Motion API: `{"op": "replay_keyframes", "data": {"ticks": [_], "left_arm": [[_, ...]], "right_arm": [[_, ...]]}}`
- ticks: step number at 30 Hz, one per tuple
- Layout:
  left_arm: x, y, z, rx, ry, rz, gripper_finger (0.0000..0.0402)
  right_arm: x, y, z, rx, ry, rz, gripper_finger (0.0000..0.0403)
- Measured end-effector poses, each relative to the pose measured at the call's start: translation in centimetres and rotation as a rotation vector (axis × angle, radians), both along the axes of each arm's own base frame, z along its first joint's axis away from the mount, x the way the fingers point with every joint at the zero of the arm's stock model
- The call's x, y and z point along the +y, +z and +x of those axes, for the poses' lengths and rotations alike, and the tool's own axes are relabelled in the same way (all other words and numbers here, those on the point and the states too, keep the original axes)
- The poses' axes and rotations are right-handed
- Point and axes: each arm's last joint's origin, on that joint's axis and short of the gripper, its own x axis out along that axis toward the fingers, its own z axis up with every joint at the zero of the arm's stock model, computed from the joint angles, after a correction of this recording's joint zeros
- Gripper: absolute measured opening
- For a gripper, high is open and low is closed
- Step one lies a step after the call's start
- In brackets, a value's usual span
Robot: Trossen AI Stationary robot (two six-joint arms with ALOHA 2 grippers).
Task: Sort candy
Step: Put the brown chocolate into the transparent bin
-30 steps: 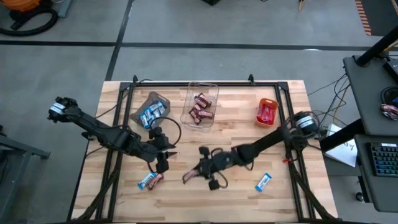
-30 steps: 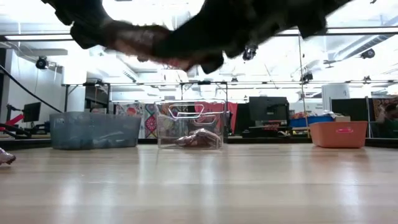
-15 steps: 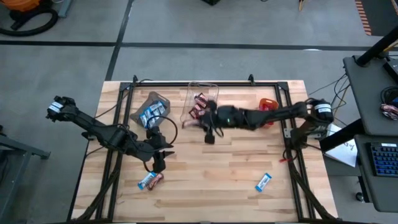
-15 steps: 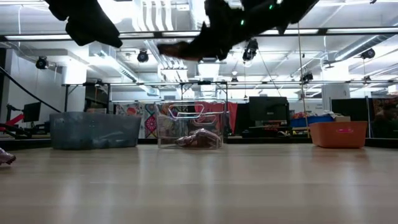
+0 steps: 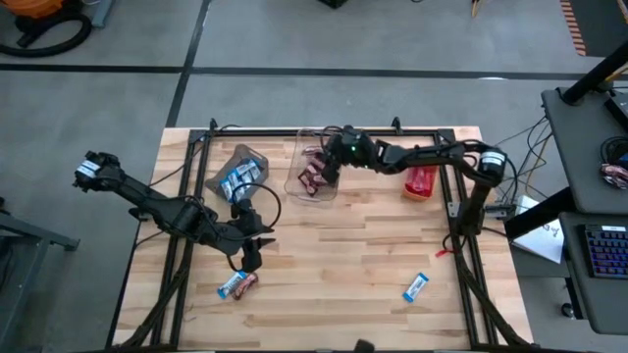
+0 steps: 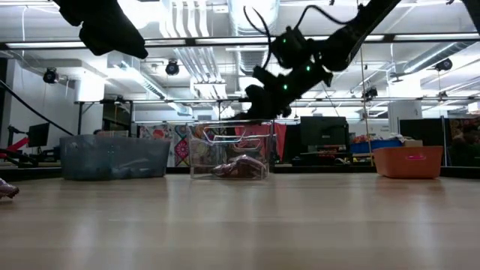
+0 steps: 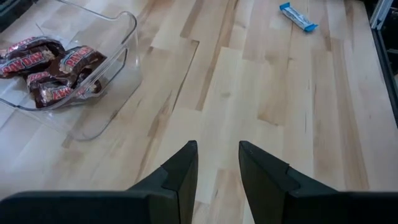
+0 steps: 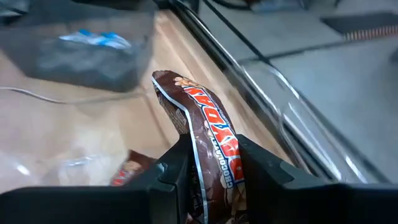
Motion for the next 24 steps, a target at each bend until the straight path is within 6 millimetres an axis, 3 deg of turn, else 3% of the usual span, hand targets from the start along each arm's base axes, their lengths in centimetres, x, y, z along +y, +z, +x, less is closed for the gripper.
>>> {"op": "replay_keyframes", "data": {"ticks": [10, 24], "left_arm": [[0.0, 0.0, 0.0, -0.005, 0.012, 0.010, 0.0100], [0.1, 0.0, 0.0, -0.011, 0.026, 0.023, 0.0100]], "right_arm": [[-1.7, -2.1, -0.3, 0.078, -0.166, -0.041, 0.0100], [-2.0, -3.2, 0.9, 0.119, -0.143, -0.064, 0.0100]]}}
